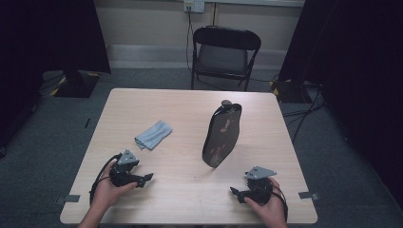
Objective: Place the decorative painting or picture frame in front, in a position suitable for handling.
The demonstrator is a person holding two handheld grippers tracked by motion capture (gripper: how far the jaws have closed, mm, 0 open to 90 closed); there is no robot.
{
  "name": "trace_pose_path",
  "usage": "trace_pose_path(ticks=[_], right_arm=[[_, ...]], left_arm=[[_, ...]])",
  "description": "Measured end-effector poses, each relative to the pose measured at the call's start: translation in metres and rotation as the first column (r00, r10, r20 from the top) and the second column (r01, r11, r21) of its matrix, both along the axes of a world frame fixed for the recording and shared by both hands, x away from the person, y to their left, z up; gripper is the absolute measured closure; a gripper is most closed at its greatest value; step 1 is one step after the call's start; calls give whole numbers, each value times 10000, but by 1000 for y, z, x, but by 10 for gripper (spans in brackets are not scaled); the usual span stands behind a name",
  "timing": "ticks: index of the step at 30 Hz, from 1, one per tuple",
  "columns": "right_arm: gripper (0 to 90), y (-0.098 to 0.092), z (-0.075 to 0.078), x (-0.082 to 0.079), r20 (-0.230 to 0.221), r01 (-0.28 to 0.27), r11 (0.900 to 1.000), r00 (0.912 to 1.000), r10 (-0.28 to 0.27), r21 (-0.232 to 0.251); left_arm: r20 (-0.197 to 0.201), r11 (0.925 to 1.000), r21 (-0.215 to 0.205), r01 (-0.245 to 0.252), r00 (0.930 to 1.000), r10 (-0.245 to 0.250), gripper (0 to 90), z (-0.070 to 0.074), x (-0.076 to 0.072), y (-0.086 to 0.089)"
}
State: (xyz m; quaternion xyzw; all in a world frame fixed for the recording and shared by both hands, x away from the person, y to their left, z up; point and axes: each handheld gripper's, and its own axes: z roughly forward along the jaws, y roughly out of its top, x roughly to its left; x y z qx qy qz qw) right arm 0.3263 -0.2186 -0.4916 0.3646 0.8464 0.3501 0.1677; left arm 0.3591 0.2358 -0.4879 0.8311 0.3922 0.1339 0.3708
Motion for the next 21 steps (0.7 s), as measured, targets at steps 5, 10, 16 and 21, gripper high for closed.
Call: trace_pose_path(ticks=[5,10,16,21], right_arm=[[171,5,2,-1,54,13,10000,10000,-13,49],[253,23,9,-2,197,-565,9983,9982,563,105],[230,40,14,3,295,-565,9984,9980,567,-97],[187,48,15,10,119,171,9992,9998,-175,351]], left_arm=[[30,10000,32,85,10000,-85,181,2,-2,-1],[3,9999,-115,-29,10000,29,183,4,-2,2],[-66,9997,-258,-33,10000,31,189,5,-4,2],[-141,9997,-246,23,9999,-26,190,4,-4,1]])
